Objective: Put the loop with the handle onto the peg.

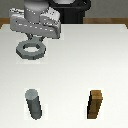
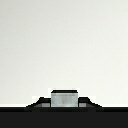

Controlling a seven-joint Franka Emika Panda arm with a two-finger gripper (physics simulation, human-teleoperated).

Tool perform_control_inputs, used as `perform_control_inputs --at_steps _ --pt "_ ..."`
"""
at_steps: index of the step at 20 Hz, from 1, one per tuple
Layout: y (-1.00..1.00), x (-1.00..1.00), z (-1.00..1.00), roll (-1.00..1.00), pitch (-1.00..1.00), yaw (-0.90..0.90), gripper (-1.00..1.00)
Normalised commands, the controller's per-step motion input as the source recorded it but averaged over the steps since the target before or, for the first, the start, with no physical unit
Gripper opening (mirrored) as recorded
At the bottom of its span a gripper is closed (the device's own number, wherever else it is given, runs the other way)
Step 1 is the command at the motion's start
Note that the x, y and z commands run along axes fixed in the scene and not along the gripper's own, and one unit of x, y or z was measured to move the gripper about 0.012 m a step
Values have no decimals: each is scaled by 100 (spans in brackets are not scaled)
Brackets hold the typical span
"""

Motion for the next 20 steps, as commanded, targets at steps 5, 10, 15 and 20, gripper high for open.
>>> perform_control_inputs --at_steps 5,10,15,20 --pt "0 80 0 0 0 0 -100" --pt "0 100 4 0 0 0 -100" --pt "0 0 0 0 0 0 -100" --pt "0 40 20 0 0 0 -100"
